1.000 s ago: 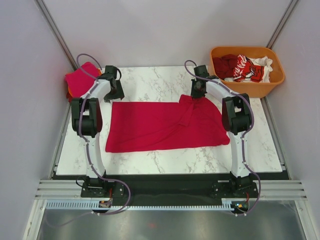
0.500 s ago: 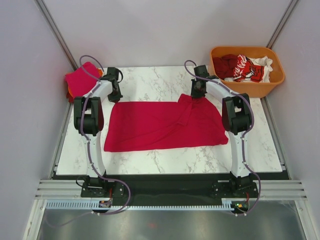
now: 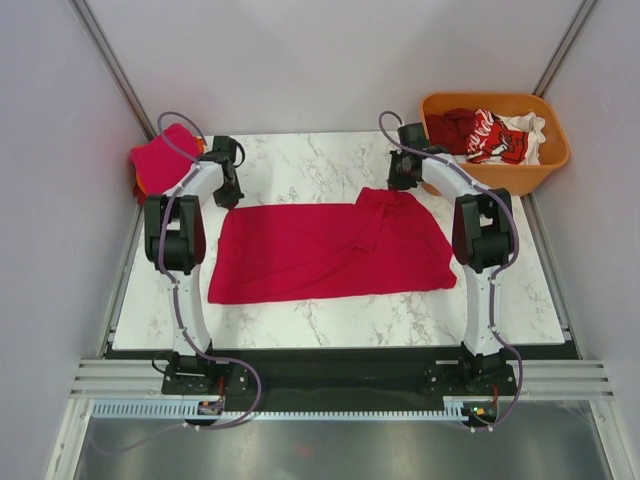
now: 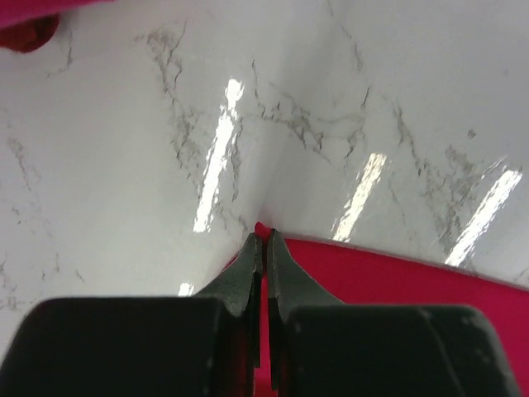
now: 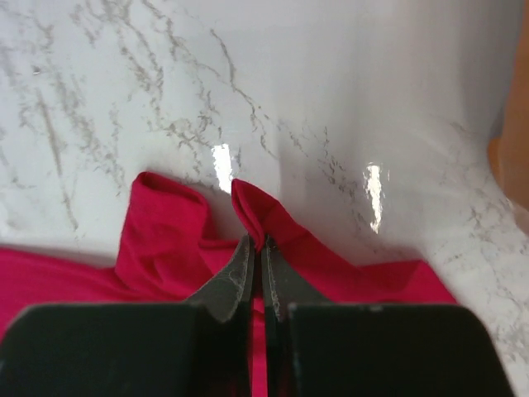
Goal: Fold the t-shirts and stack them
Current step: Fold the tshirt
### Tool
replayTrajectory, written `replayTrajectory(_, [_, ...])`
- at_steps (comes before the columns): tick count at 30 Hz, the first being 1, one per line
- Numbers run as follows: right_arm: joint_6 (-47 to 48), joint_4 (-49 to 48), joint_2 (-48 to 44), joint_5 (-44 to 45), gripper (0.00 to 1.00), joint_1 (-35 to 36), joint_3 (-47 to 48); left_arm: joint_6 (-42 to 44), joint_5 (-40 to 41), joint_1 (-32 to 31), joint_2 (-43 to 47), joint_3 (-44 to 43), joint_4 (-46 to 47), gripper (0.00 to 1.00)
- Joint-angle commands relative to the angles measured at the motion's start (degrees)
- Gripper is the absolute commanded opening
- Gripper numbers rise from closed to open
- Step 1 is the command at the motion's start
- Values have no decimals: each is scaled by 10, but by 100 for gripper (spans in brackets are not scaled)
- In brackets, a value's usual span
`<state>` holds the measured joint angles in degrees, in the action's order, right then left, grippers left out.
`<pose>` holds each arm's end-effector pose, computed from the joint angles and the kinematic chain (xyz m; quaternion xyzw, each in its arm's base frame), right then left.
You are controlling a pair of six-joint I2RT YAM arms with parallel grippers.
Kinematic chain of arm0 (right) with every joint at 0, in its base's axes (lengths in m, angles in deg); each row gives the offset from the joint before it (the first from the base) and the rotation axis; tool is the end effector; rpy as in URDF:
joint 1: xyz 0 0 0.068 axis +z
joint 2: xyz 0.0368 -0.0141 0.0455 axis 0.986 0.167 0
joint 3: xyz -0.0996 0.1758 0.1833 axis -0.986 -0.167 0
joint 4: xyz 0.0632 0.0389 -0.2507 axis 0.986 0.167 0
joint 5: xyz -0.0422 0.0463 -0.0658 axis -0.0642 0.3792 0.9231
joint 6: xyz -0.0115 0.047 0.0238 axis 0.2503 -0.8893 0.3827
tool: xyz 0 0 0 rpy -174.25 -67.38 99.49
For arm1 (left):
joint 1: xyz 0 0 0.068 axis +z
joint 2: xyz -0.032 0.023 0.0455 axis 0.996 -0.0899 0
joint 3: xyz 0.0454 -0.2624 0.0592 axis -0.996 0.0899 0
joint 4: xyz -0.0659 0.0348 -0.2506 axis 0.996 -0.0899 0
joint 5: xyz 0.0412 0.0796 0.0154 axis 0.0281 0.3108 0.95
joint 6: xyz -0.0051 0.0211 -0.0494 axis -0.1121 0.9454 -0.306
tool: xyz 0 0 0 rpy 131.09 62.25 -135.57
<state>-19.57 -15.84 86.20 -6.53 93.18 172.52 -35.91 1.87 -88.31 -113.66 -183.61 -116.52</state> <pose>0.4886 0.1115 0.1814 0.0545 0.9527 0.0905 0.2849 0.4688 -0.0203 0.1681 -0.1474 0.9584 0.0700 0.2341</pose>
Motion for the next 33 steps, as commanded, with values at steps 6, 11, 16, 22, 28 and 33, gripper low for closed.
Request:
replayTrajectory(6, [12, -17, -146, -25, 0, 2, -66, 0, -1, 4, 132, 51, -34, 2])
replayTrajectory(11, [20, -18, -202, -23, 0, 7, -120, -2, -6, 4, 192, 90, -38, 2])
replayTrajectory(16, [22, -22, -265, -11, 0, 18, -208, -4, 9, 4, 241, 149, -46, 2])
replayTrajectory(22, [21, -26, -372, 2, 0, 31, -304, -7, 14, 4, 303, 218, -50, 2])
replayTrajectory(28, [14, -15, -478, 5, 0, 44, -374, -21, 12, 4, 364, 274, -53, 2])
replayTrajectory(33, [12, -2, -530, 21, 0, 50, -419, -25, 4, 4, 394, 316, -59, 2])
